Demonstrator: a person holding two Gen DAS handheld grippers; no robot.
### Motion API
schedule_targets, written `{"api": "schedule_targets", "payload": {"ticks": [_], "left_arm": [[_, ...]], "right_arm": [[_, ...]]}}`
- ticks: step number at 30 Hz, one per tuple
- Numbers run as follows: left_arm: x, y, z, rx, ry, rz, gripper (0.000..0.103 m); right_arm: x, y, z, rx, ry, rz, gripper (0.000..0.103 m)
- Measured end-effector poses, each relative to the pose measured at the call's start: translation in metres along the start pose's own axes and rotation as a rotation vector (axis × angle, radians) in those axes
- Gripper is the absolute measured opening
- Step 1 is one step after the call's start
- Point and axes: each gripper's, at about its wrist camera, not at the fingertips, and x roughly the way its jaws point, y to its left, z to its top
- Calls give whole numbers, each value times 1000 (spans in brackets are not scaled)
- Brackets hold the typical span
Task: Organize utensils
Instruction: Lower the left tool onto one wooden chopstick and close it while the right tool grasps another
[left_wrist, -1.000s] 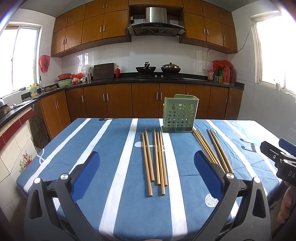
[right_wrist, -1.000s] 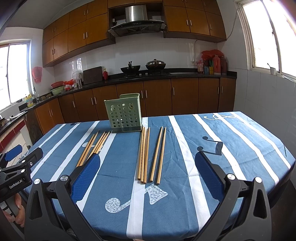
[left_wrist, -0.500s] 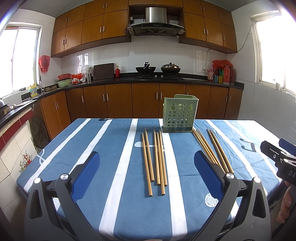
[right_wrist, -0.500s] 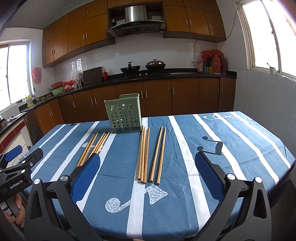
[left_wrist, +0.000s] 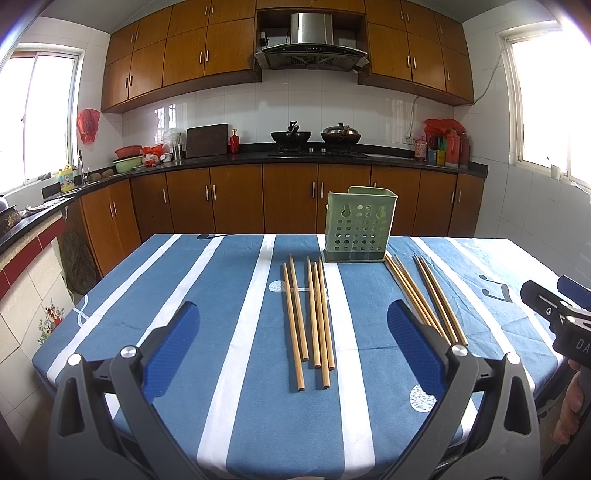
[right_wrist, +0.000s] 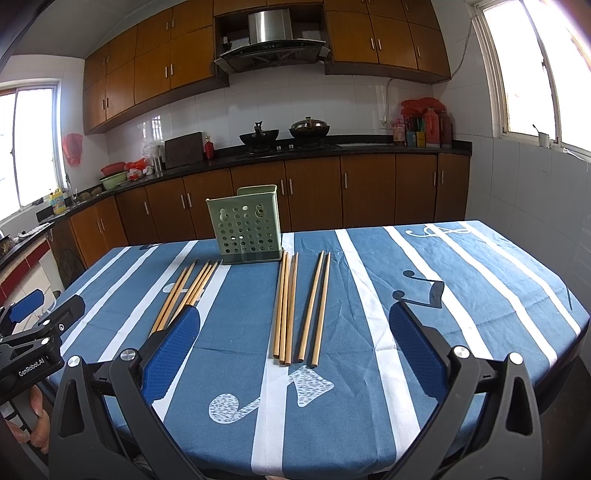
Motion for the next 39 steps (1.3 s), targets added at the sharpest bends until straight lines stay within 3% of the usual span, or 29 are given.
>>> {"api": "schedule_targets", "payload": {"ticks": [4,11,19,24,29,35,39], "left_arm": [[11,-4,-2,-16,32,1,99],[64,31,-8,-73,206,52,99],[107,61,-12,-112,358,38,99],[128,68,-16,-116,431,0,98],[148,63,-23,-137,520,-74,68],[161,48,-27,-124,569,-144,47],[167,36,-30,-90,593,-152,35]], "right_arm": [[15,-3,-5,5,35,-9,101],[61,-19,-3,48,186,-57,99],[130,-40,-14,139,402,-67,63],[155,-39,-20,120,468,-78,48],[166,-36,-25,86,483,-95,38],[164,-34,-26,61,469,-109,32],[171,-38,-24,55,464,-110,32]]}}
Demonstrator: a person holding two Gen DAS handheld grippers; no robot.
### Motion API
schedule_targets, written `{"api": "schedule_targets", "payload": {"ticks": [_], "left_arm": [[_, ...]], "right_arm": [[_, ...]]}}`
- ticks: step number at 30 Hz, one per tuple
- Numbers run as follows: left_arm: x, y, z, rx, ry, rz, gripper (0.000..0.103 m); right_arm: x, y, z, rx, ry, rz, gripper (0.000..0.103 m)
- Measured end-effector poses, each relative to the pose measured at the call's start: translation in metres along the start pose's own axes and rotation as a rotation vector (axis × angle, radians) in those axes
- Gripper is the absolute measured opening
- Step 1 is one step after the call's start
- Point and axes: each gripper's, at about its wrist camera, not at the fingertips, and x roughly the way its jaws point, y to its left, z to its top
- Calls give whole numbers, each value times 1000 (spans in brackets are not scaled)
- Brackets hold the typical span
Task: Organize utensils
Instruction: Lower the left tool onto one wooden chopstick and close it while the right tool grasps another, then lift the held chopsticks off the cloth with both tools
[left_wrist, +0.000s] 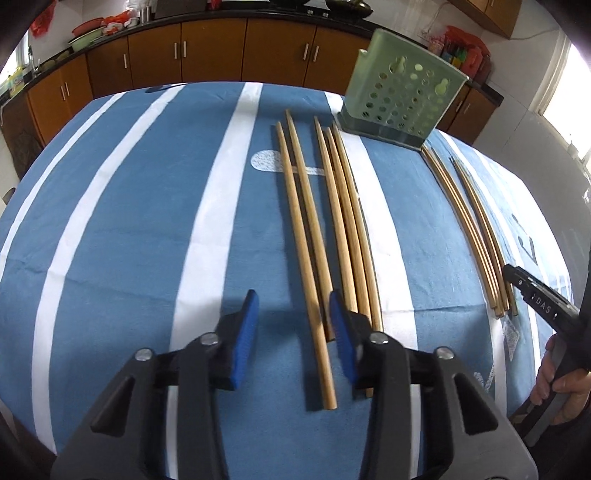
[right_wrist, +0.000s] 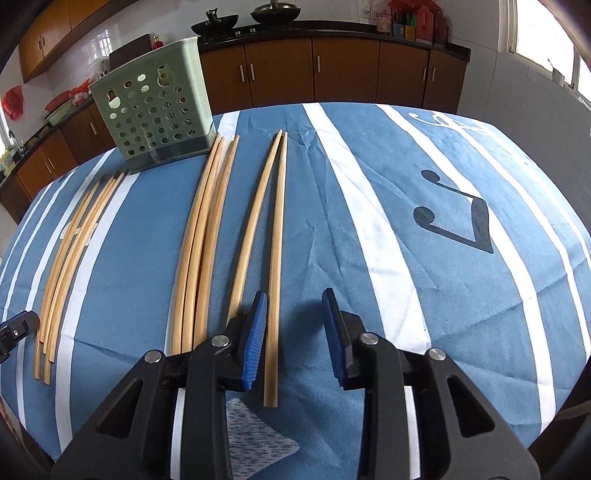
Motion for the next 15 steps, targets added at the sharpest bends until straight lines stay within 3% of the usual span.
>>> {"api": "schedule_targets", "payload": {"ticks": [7,11,15], "left_arm": [[8,-1,10,14,1,42,10],[15,2,22,22,-10,68,8],[27,20,48,-11,-23,99,8]], "right_arm": [[4,-4,5,-2,-10,-10,21],[7,-10,9,2,-13,-15,9],[14,-26,20,42,-15,-40,8]]}}
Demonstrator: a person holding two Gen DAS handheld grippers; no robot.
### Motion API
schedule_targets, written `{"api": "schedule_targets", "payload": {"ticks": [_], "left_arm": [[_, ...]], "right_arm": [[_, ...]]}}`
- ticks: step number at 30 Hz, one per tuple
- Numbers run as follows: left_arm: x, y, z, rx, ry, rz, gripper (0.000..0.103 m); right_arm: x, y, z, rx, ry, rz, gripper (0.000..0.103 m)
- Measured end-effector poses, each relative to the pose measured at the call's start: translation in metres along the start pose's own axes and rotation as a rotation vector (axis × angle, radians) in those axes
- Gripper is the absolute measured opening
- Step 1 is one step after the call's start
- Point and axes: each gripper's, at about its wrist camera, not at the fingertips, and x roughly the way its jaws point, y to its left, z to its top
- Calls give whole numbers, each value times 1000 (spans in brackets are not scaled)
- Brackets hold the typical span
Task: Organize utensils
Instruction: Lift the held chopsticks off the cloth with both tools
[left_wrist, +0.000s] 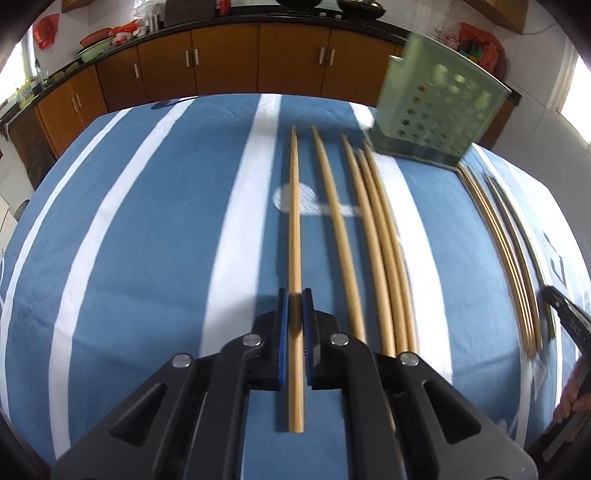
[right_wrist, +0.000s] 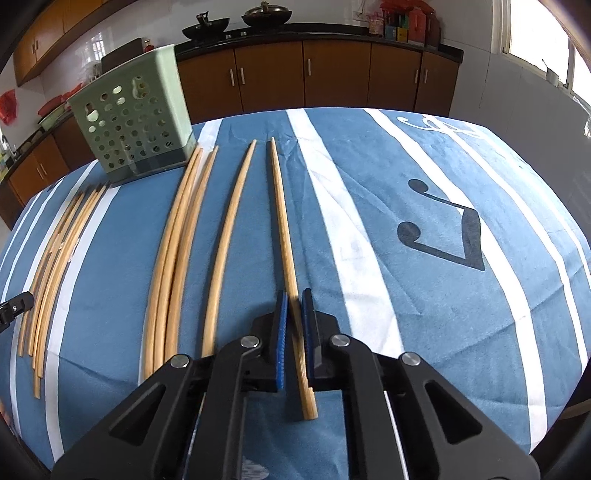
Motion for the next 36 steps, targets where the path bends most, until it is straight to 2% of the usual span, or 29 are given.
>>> {"api": "schedule_targets", "payload": {"ticks": [6,11,16,25,30,33,36], "left_arm": [[14,18,24,-7,-27,-23,9],[7,22,9,-12,-59,-66,9],[0,21,-2,-3,-75,-73,9],[-8,20,-18,1,-94,-51,9],[-8,12,-18,58,-83,-9,8],[-7,13,-14,65,-59,-15,7],[-6,12,-16,86,-85,-2,7]], "right_arm": [[13,-28,17,78,-12,-31,8],[13,-28,15,64,-28,-31,8],[9,-28,11,62,-28,-27,8],[4,-28,5,53,-25,-20,8],[2,-30,4,53,-26,-6,7],[-4,-33,3,71,-43,0,7],[-6,-34,3,72,-53,-2,7]]}}
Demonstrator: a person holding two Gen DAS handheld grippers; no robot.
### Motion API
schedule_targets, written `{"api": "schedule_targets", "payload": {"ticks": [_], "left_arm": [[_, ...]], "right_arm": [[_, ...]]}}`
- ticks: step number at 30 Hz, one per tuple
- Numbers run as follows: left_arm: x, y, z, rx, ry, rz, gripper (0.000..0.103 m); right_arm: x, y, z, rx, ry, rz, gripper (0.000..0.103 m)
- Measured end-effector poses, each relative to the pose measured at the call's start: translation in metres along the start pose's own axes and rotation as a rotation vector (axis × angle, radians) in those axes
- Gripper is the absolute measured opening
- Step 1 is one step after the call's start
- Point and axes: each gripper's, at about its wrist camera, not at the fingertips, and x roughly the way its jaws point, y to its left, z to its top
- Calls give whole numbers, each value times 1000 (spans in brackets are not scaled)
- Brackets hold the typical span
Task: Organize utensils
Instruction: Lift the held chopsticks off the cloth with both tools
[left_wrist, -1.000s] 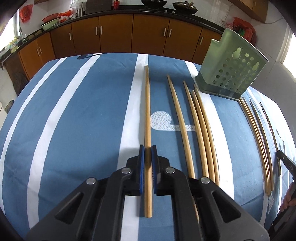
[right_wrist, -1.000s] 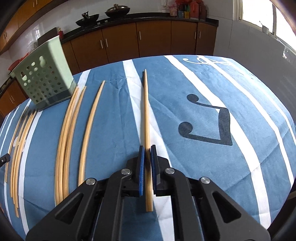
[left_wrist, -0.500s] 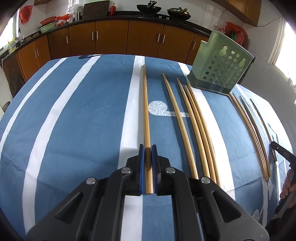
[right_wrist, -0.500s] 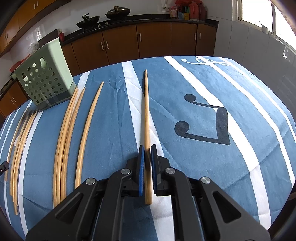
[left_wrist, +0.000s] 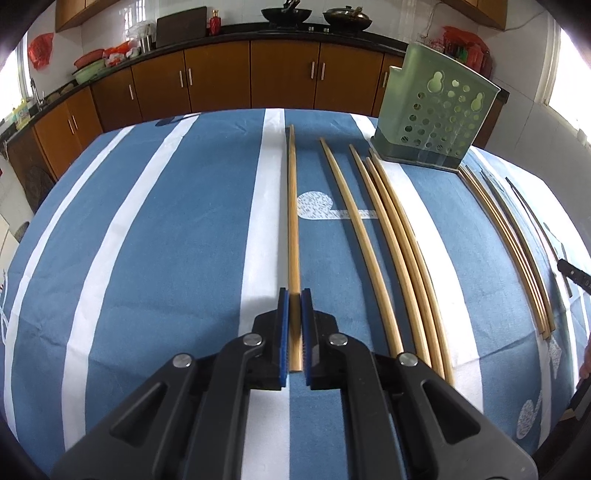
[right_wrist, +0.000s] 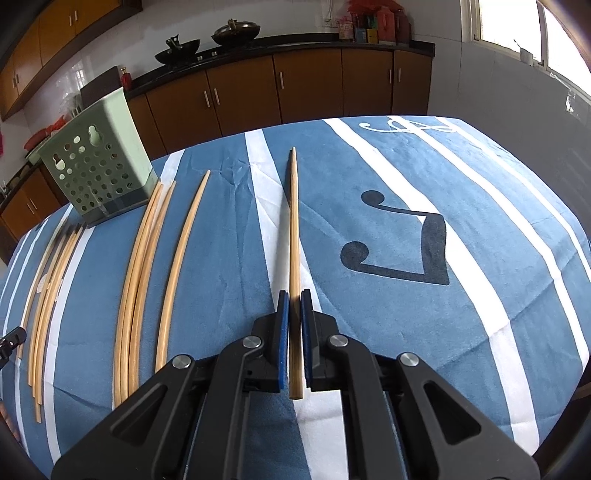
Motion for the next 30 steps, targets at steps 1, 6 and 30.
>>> {"api": "schedule_targets", "payload": {"ticks": [1,6,30], "left_arm": [[1,-1,1,8,-5,8,8],[10,1,14,3,-6,10,8],[-50,3,32,-12,-119,-32,7]], "right_arm": [[1,0,0,-5,3,-3,7],[8,3,0,-10,19,-6,7],[-54,0,31,-15,-175,37,7]]}}
